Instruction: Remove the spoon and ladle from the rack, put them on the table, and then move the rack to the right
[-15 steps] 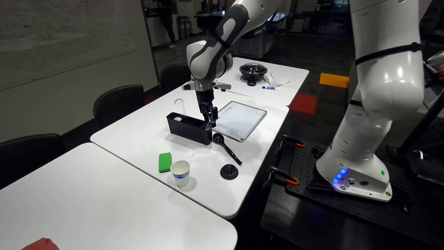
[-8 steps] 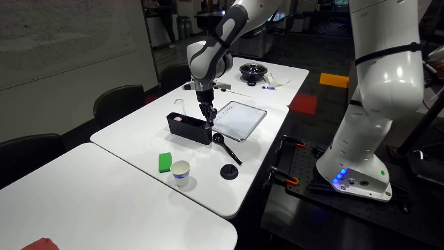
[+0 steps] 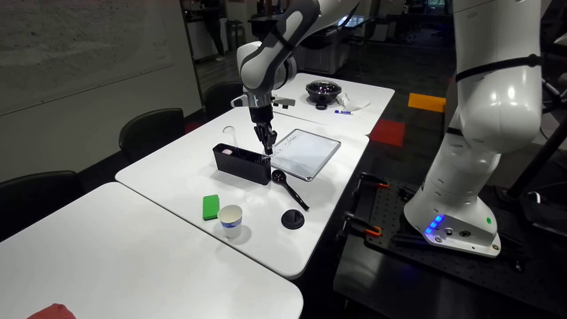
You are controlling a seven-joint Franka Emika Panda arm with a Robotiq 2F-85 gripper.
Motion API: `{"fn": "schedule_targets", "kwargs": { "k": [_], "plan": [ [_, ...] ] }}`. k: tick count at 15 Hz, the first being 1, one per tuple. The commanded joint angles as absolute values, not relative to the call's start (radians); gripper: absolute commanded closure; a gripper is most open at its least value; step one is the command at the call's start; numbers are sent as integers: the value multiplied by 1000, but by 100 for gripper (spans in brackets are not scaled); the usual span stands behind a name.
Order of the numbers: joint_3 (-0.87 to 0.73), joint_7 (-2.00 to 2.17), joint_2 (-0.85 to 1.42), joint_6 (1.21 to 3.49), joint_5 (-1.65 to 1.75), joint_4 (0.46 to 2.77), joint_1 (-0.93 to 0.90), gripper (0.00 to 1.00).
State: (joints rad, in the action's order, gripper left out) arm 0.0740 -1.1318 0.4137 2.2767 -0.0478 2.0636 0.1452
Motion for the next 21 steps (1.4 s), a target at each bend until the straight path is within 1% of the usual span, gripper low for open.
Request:
{"fn": "schedule_targets", "kwargs": {
  "k": [1, 7, 11, 14, 17, 21],
  "plan": [
    [75, -1114, 305, 2192, -58, 2089, 135, 98],
    [73, -1106, 138, 2162, -19, 2136, 71, 98],
    [88, -1241, 119, 2256, 32, 2184, 20, 98],
    [87, -1289, 155, 2409, 126, 2251, -10, 98],
    [67, -1230, 210, 2652, 306, 2327, -31, 98],
    [-46, -995, 323, 2954, 632, 2359, -93, 98]
  ]
}}
